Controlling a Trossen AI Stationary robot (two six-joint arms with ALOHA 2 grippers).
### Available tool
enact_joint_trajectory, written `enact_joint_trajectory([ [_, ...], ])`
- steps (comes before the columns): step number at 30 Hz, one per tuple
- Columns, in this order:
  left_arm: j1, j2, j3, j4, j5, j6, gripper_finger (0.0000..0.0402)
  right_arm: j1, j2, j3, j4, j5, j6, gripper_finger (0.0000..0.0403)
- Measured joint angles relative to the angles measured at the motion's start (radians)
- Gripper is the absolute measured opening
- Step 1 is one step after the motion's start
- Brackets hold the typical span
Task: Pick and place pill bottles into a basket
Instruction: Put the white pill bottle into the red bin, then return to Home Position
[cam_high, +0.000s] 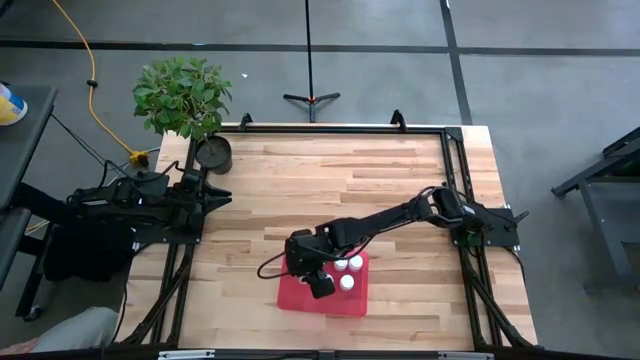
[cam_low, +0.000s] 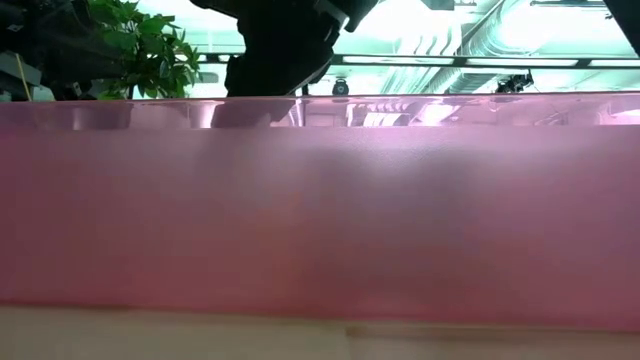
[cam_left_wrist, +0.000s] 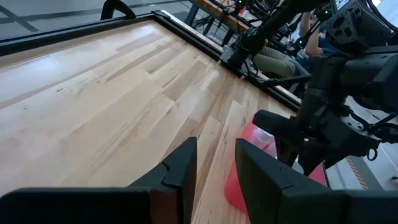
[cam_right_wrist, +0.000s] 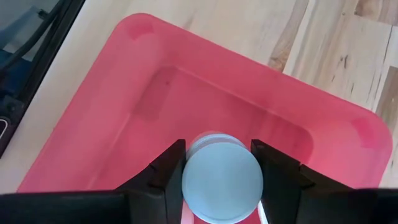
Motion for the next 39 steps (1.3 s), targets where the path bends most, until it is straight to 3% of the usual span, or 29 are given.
enact_joint_trajectory([
  [29, 0.0, 0.0, 0.001, 0.0, 0.0, 0.0, 0.0145, 0.023, 0.05, 0.013, 0.045, -0.046, 0.071, 0.0148],
  [39, 0.0, 0.0, 0.001, 0.0, 0.0, 0.0, 0.0145, 0.023, 0.051, 0.013, 0.046, -0.056, 0.08, 0.0245],
])
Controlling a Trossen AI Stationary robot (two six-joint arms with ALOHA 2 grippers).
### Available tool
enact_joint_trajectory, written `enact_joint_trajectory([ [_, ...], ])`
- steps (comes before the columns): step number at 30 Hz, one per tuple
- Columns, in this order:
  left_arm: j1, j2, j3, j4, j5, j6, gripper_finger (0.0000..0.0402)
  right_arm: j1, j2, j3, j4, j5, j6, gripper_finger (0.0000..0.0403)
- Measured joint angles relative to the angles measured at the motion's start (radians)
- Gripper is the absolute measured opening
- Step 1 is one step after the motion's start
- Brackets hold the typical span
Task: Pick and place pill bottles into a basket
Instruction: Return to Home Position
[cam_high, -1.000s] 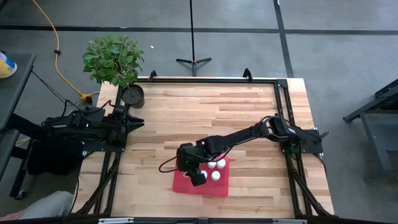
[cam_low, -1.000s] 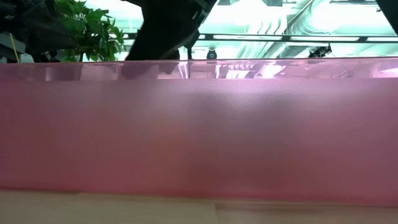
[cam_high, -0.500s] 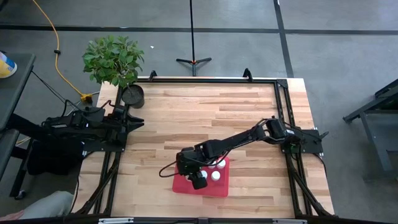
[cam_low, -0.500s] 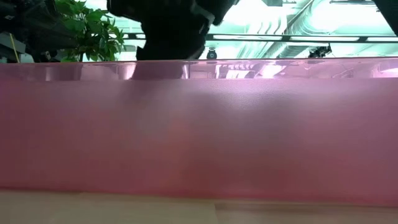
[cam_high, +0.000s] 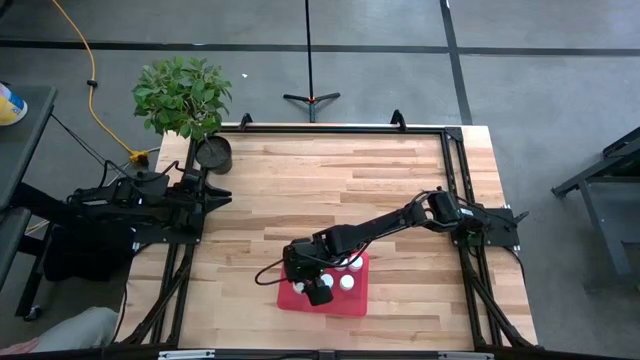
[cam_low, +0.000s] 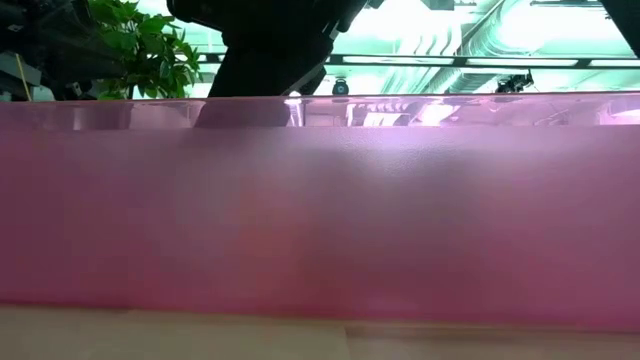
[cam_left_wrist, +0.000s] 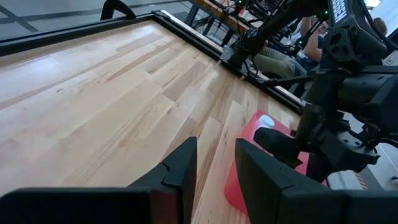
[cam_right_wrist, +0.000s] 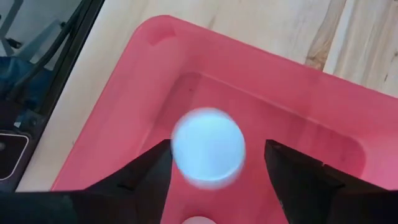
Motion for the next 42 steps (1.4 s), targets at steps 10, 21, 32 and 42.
enact_joint_trajectory([
  [10, 0.0, 0.0, 0.0, 0.0, 0.0, 0.0, 0.0145, 0.0, 0.0, 0.0, 0.0, -0.016, 0.017, 0.0256],
  [21, 0.0, 0.0, 0.0, 0.0, 0.0, 0.0, 0.0145, -0.027, 0.002, 0.241, -0.174, 0.028, -0.042, 0.0257],
  [32, 0.0, 0.0, 0.0, 0.001, 0.0, 0.0, 0.0145, -0.088, -0.099, 0.411, -0.368, 0.033, -0.076, 0.0257],
  [42, 0.0, 0.0, 0.0, 0.0, 0.0, 0.0, 0.0145, -0.115, -0.214, 0.41, -0.413, -0.016, -0.071, 0.0256],
])
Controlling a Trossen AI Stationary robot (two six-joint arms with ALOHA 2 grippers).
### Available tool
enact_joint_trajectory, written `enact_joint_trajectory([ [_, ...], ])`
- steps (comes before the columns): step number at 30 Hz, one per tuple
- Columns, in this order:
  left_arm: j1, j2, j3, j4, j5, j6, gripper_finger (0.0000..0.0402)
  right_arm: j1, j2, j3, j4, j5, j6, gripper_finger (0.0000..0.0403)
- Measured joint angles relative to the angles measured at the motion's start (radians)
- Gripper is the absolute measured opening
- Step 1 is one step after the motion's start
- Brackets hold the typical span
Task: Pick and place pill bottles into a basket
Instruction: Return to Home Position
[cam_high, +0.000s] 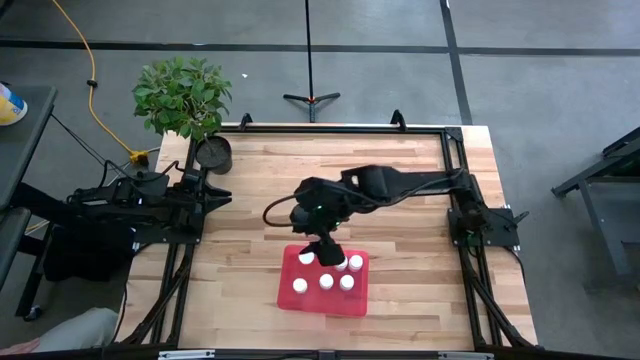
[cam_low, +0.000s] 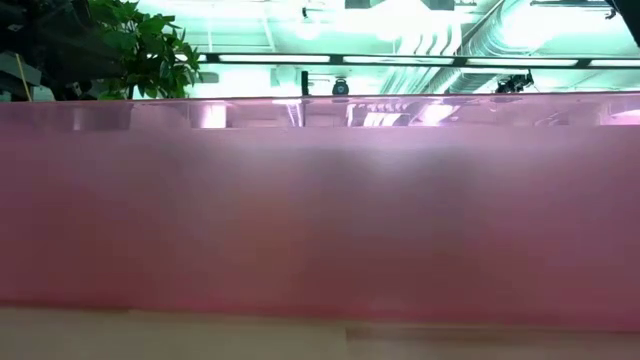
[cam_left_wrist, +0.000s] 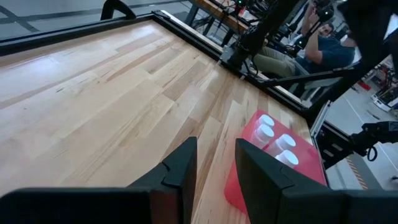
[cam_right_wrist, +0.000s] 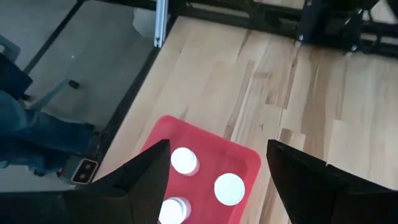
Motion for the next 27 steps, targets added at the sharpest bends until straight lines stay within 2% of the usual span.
enact_joint_trajectory([
  [6, 0.0, 0.0, 0.0, 0.0, 0.0, 0.0, 0.0145, 0.001, -0.043, -0.001, -0.032, 0.004, -0.018, 0.0256],
  [13, 0.0, 0.0, 0.0, 0.0, 0.0, 0.0, 0.0145, -0.025, -0.164, 0.0, -0.106, 0.073, -0.026, 0.0256],
  [20, 0.0, 0.0, 0.0, 0.0, 0.0, 0.0, 0.0145, -0.043, -0.265, 0.0, -0.136, 0.083, -0.023, 0.0256],
  [27, 0.0, 0.0, 0.0, 0.0, 0.0, 0.0, 0.0145, -0.046, -0.364, 0.0, -0.195, 0.179, 0.002, 0.0256],
])
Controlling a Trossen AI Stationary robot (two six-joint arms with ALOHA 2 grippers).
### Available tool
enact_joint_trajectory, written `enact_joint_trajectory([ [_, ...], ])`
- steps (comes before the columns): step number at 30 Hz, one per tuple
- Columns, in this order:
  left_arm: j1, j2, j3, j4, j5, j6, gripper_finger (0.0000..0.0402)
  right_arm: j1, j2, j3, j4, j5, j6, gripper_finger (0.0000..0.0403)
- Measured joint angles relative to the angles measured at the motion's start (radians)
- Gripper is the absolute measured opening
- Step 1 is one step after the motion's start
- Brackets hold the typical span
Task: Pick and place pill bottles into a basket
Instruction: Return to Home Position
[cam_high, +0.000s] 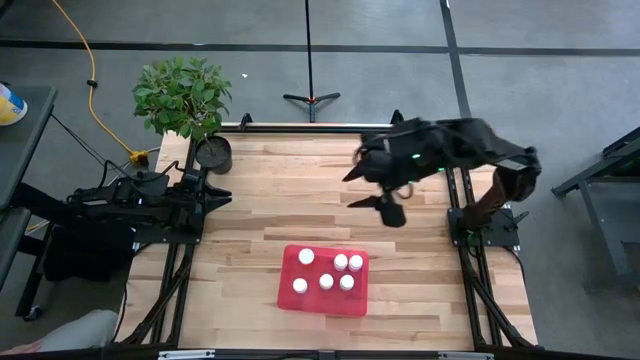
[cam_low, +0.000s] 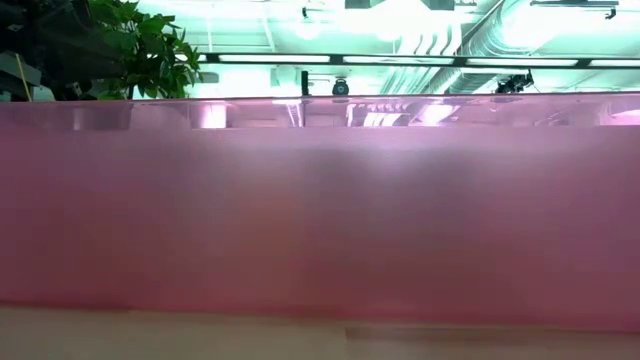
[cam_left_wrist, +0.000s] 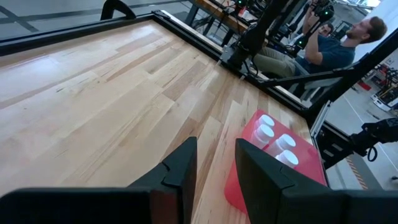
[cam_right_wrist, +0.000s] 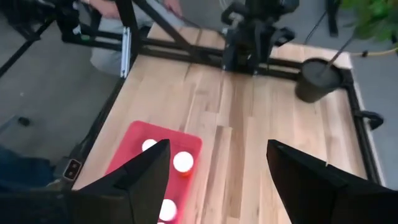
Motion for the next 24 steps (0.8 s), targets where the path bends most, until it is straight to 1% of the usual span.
enact_joint_trajectory([
  [7, 0.0, 0.0, 0.0, 0.0, 0.0, 0.0, 0.0145, 0.001, -0.074, -0.002, 0.003, 0.019, 0.007, 0.0256],
  [10, 0.0, 0.0, 0.0, 0.0, 0.0, 0.0, 0.0145, 0.001, -0.138, -0.085, 0.02, 0.038, 0.02, 0.0256],
  [11, 0.0, 0.0, 0.0, 0.0, 0.0, 0.0, 0.0145, 0.001, -0.174, -0.138, 0.041, 0.042, 0.029, 0.0256],
  [14, 0.0, 0.0, 0.0, 0.0, 0.0, 0.0, 0.0145, 0.001, -0.309, -0.378, 0.181, 0.068, 0.074, 0.0256],
  [18, 0.0, 0.0, 0.0, 0.0, 0.0, 0.0, 0.0145, 0.001, -0.527, -0.741, 0.477, 0.041, 0.14, 0.0256],
  [20, 0.0, 0.0, 0.0, 0.0, 0.0, 0.0, 0.0145, 0.001, -0.635, -0.9, 0.629, 0.041, 0.177, 0.0256],
  [22, 0.0, 0.0, 0.0, 0.0, 0.0, 0.0, 0.0145, 0.001, -0.734, -1.041, 0.751, 0.066, 0.224, 0.0256],
  [24, 0.0, 0.0, 0.0, 0.0, 0.0, 0.0, 0.0145, 0.001, -0.83, -1.164, 0.827, 0.103, 0.288, 0.0256],
])
